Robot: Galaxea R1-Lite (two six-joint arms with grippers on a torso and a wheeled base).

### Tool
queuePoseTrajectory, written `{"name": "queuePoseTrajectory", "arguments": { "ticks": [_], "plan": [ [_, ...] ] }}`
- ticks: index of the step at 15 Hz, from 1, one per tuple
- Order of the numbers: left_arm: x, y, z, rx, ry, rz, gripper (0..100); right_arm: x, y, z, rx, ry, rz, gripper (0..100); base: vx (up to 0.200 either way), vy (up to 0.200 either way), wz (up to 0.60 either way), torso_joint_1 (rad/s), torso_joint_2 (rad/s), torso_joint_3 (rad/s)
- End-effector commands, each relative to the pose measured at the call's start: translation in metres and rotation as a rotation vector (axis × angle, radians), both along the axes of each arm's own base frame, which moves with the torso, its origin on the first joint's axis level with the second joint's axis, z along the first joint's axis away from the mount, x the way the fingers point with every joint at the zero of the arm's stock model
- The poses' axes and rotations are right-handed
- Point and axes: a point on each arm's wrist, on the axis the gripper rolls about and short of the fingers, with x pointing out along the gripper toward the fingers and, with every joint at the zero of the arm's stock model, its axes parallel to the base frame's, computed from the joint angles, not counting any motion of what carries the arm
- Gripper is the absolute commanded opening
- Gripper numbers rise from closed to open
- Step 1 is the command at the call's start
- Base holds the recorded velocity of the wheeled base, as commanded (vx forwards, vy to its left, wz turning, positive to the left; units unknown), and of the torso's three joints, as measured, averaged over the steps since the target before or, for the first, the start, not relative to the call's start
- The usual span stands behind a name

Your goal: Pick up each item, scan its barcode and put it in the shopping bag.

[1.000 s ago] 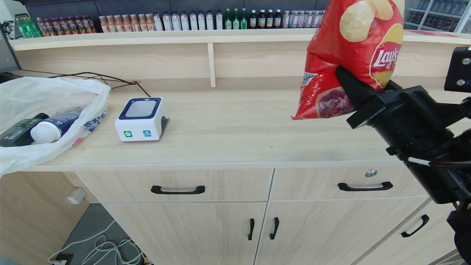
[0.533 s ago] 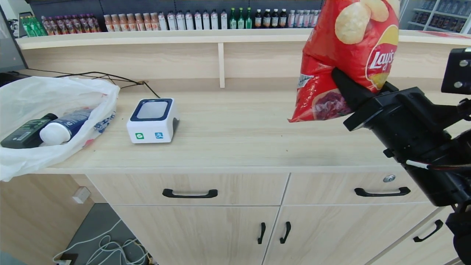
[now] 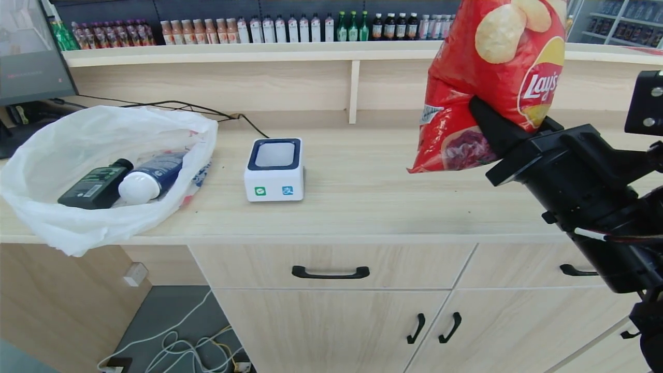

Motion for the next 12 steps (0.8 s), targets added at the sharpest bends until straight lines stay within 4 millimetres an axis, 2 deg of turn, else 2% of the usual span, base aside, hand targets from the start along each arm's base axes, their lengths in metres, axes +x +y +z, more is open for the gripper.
{"name": "queuePoseTrajectory", "arguments": {
  "ticks": [1,12],
  "plan": [
    [0.0000,0.0000,0.0000,-0.001,0.000,0.000,100,0.0000,0.0001,-0.0008,-0.001,0.002,0.001,0,0.000,0.200,0.00,0.002,0.00,0.002],
    [0.0000,0.0000,0.0000,-0.001,0.000,0.000,100,-0.0018,0.0027,-0.0038,-0.006,0.010,0.013,0,0.000,0.200,0.00,0.002,0.00,0.002]
  ]
}}
